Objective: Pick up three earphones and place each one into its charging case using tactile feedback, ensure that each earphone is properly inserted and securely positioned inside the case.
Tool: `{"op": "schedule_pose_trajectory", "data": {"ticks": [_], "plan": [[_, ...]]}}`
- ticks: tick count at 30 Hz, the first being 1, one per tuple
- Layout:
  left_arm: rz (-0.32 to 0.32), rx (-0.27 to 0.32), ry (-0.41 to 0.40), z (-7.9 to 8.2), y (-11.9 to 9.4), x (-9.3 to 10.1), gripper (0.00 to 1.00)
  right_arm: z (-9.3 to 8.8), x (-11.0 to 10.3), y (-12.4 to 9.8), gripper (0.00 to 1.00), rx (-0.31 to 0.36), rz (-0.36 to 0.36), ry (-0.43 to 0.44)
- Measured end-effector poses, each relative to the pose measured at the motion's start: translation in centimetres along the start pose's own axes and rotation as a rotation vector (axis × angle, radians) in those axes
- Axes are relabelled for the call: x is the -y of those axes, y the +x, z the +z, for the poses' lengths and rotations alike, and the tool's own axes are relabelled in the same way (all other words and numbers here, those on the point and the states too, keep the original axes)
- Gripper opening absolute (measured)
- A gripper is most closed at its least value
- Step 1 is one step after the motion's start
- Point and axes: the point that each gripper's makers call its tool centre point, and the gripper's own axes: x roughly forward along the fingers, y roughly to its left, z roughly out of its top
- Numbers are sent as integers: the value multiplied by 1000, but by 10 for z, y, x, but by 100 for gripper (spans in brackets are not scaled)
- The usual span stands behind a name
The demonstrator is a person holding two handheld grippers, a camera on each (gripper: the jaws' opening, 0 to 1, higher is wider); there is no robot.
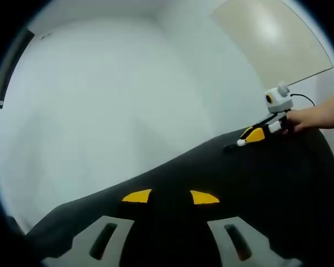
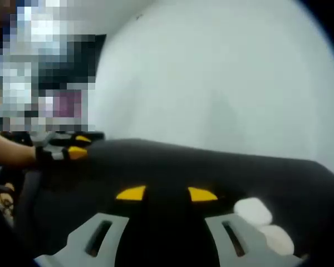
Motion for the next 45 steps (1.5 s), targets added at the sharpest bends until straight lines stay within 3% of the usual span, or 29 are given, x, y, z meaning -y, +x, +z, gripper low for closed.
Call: {"op": "schedule_pose_trajectory", "data": {"ticks": [45], "plan": [[-4, -2, 4, -1, 1, -1, 22, -3, -3, 3, 29, -16, 7, -26]]}}
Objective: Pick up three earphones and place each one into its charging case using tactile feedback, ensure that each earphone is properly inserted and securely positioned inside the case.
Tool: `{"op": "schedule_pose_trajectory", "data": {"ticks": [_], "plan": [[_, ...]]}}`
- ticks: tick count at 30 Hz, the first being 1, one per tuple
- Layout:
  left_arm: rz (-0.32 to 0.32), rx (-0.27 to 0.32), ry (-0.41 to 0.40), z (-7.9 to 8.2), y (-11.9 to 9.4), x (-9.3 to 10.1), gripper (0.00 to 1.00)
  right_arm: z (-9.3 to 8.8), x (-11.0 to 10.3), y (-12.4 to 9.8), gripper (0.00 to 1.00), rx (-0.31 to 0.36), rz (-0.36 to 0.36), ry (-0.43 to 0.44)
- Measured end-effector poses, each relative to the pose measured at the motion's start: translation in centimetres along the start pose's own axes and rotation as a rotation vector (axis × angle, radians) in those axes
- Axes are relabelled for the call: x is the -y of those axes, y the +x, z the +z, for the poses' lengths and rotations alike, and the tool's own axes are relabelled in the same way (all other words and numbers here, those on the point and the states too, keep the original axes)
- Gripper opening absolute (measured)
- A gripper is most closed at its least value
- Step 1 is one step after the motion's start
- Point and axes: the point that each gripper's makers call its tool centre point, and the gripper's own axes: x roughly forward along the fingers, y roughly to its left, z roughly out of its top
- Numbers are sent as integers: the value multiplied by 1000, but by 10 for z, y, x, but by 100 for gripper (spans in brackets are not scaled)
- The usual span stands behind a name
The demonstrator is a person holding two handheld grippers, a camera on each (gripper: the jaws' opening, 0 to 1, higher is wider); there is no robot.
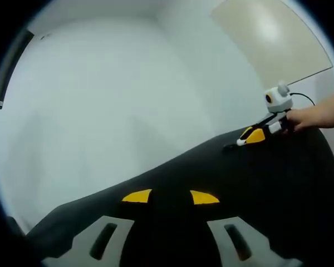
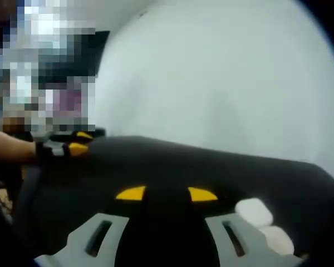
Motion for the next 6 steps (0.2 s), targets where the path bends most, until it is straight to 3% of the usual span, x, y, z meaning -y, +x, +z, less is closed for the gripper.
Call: {"op": "schedule_pose_trajectory", "data": {"ticks": [6], "plan": [[0, -2, 2, 0, 0, 0, 22, 0, -1, -1, 29, 1, 1, -2]]}}
